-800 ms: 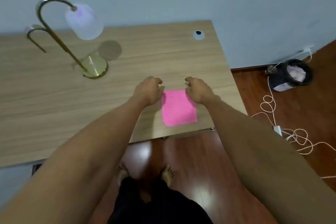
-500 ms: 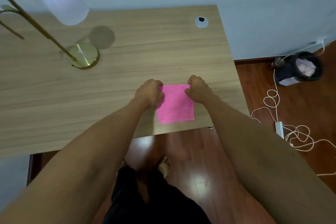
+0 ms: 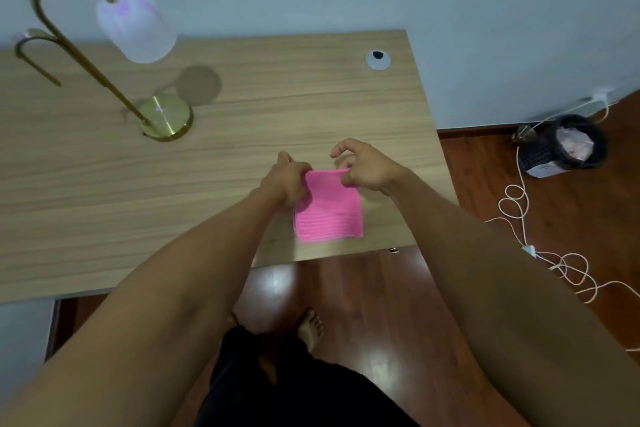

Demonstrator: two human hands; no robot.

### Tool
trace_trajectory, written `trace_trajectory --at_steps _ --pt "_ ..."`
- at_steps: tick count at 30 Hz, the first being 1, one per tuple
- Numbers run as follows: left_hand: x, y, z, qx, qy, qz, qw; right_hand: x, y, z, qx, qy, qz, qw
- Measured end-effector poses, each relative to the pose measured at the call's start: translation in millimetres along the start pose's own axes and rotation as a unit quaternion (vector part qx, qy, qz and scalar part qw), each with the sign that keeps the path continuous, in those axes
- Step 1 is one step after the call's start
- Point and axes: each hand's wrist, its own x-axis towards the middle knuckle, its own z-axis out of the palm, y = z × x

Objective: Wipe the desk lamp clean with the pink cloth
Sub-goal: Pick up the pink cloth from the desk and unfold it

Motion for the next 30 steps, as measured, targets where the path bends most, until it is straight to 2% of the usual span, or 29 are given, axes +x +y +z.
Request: trace_trajectory --at_steps 3,8,13,18,20,23,25,26,30 --pt "-11.3 1.2 -20.2 -0.008 0.002 -0.009 1.0 -7.4 -11.3 -5.2 0.001 0.007 0.012 1.0" --pt "-45.2 1.8 -73.0 -0.199 -0.015 -0.008 0.98 -24.8 -50.2 -12.0 -0.05 0.051 -0.007 0.997" --pt "-73.8 2.2 -132.7 -0.335 0.044 -0.015 0.941 -32.5 -107.5 -14.1 0.066 0.071 -0.054 0.994" --pt "-92.8 -3.2 -188.8 -0.458 0.079 0.009 0.885 -36.1 -168.3 -10.1 0.181 0.08 -0.104 0.975" --pt "-99.5 -7.2 -207.9 -0.487 0.078 0.028 0.87 -38.7 -190.6 -5.9 0.3 0.041 -0.122 0.945" --pt "-109.2 -12.2 -231.5 -0.519 0.081 0.051 0.849 -36.0 -211.1 11.8 0.446 -0.079 -0.115 0.884" --pt "-110.2 -20.8 -241.1 -0.528 0.084 0.059 0.843 -27.7 -214.9 36.5 0.455 -0.141 -0.107 0.873" --pt "-109.7 -27.7 -244.3 -0.522 0.085 0.058 0.846 -22.2 -215.2 48.9 0.445 -0.148 -0.105 0.877" --pt "-114.1 -60.6 -256.7 -0.506 0.11 0.024 0.855 -4.7 -229.9 79.9 0.437 -0.125 -0.07 0.888"
